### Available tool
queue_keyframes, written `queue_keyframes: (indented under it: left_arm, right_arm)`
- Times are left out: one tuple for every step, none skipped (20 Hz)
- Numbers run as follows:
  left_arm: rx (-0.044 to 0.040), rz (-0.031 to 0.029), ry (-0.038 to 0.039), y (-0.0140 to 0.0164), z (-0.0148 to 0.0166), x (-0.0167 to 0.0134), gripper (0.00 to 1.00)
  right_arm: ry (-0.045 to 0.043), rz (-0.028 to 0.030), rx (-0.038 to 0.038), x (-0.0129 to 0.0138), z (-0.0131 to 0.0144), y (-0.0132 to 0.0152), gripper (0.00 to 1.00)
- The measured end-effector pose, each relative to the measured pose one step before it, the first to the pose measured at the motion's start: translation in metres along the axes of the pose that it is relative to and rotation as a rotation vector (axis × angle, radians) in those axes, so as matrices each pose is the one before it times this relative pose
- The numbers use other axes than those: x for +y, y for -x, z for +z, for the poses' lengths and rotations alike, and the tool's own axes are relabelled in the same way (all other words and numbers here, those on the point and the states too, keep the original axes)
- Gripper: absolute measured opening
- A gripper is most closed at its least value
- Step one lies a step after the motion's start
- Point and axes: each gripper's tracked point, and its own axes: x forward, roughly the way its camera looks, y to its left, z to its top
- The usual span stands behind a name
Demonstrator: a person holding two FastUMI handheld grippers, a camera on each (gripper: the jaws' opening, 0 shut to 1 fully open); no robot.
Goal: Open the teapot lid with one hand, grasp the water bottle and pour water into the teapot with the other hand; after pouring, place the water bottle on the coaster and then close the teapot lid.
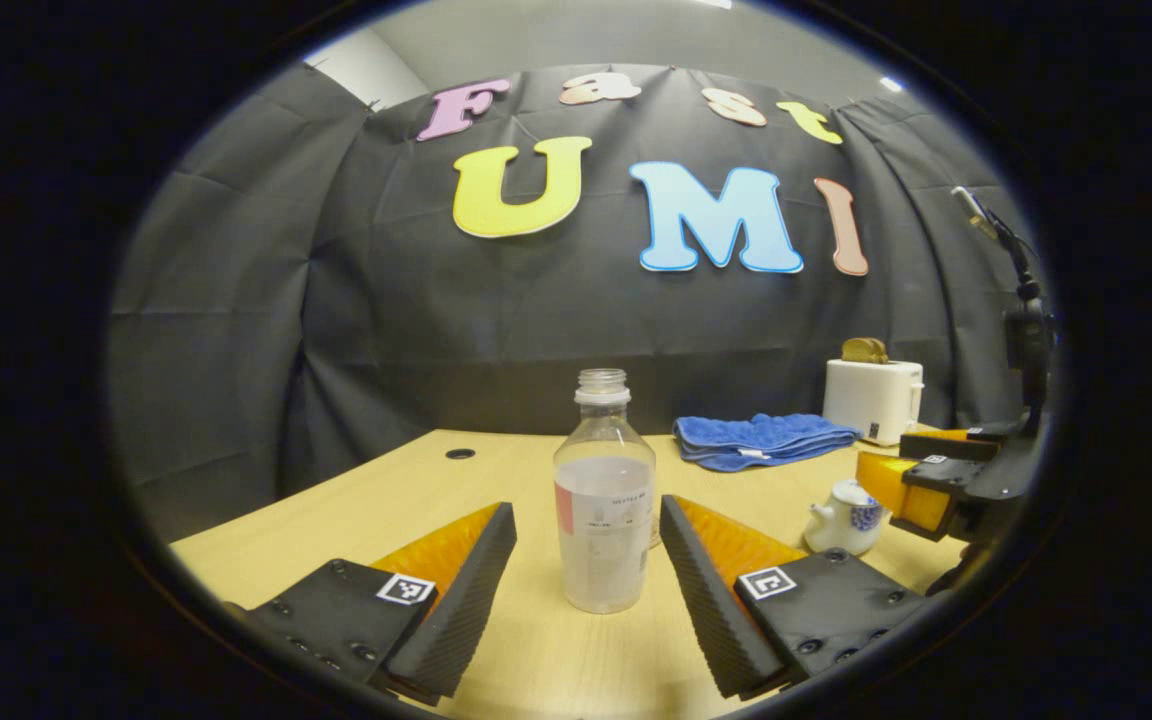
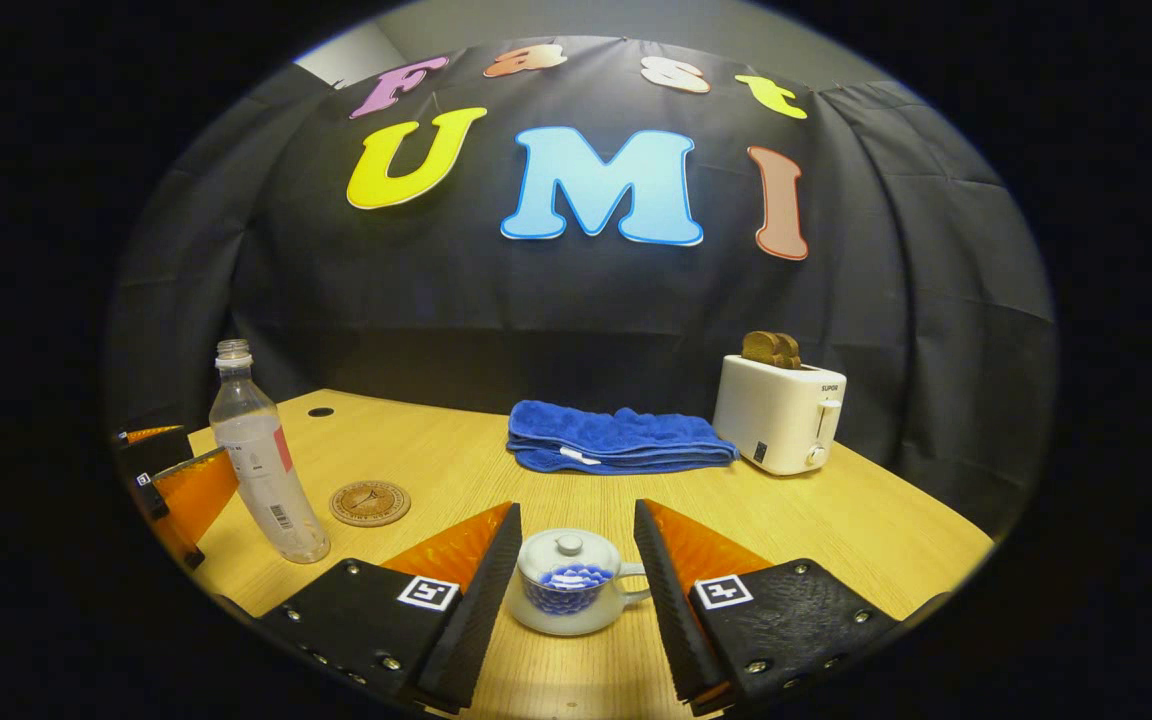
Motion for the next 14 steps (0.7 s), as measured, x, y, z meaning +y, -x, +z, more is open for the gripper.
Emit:
queue_keyframes:
  left_arm:
    - [0.00191, -0.00013, 0.00074, -0.0002, -0.00146, 0.00066, 1.0]
    - [0.00233, 0.00004, 0.00055, -0.00091, -0.00007, -0.00052, 1.0]
    - [0.00242, -0.00019, 0.0011, -0.00017, -0.00204, 0.00057, 1.0]
    - [0.00177, -0.00109, 0.00179, -0.00076, -0.00045, -0.00048, 1.0]
    - [0.00086, -0.00094, 0.00151, 0.00017, -0.00136, 0.0, 1.0]
    - [0.00198, -0.00091, -0.0005, -0.00078, 0.00015, -0.00043, 1.0]
    - [0.0007, -0.00031, -0.0007, -0.00066, -0.00081, 0.00026, 1.0]
    - [0.00045, -0.00015, 0.00044, -0.00037, 0.00081, 0.00023, 1.0]
    - [0.00001, -0.00102, 0.00113, -0.00076, -0.00138, 0.0003, 1.0]
    - [0.00097, -0.00005, 0.00022, -0.00021, -0.00013, -0.00031, 1.0]
    - [0.00061, -0.00081, 0.00079, 0.00024, -0.00009, 0.00095, 1.0]
    - [0.00103, 0.00017, 0.00093, -0.00028, -0.00016, 0.00022, 1.0]
    - [-0.00008, -0.00045, 0.00123, -0.00039, -0.00066, -0.00023, 1.0]
    - [0.0004, 0.00076, 0.00099, -0.00021, 0.0005, 0.00036, 1.0]
  right_arm:
    - [0.00143, -0.0029, 0.00481, -0.00085, 0.00052, -0.00306, 0.71]
    - [-0.00552, 0.00627, 0.00811, 0.00014, -0.00315, -0.00259, 0.7]
    - [-0.00761, 0.00817, 0.00822, 0.00131, -0.00183, -0.00291, 0.57]
    - [0.00043, 0.0023, 0.00993, 0.00071, -0.00223, -0.00223, 0.57]
    - [0.00276, 0.00041, 0.00743, -0.00038, -0.00152, -0.00272, 0.57]
    - [0.00334, -0.00047, 0.00486, -0.00025, -0.00198, -0.00127, 0.57]
    - [0.00422, -0.00245, 0.00271, -0.00079, -0.0008, -0.0017, 0.56]
    - [0.00237, 0.00993, -0.00378, 0.00289, -0.00137, -0.00201, 0.57]
    - [0.00511, -0.01269, 0.01025, -0.00122, 0.0024, 0.00445, 0.57]
    - [-0.00652, 0.00663, -0.00377, -0.00106, -0.0031, -0.00905, 0.52]
    - [-0.00415, 0.00015, -0.00248, -0.001, 0.00134, -0.00036, 0.31]
    - [0.0005, 0.00091, 0.00146, 0.00067, -0.00155, 0.00065, 0.31]
    - [0.0032, 0.00479, -0.00686, 0.00168, 0.00155, -0.00124, 0.3]
    - [0.0025, 0.00797, 0.00267, 0.00097, -0.00305, -0.00215, 0.31]
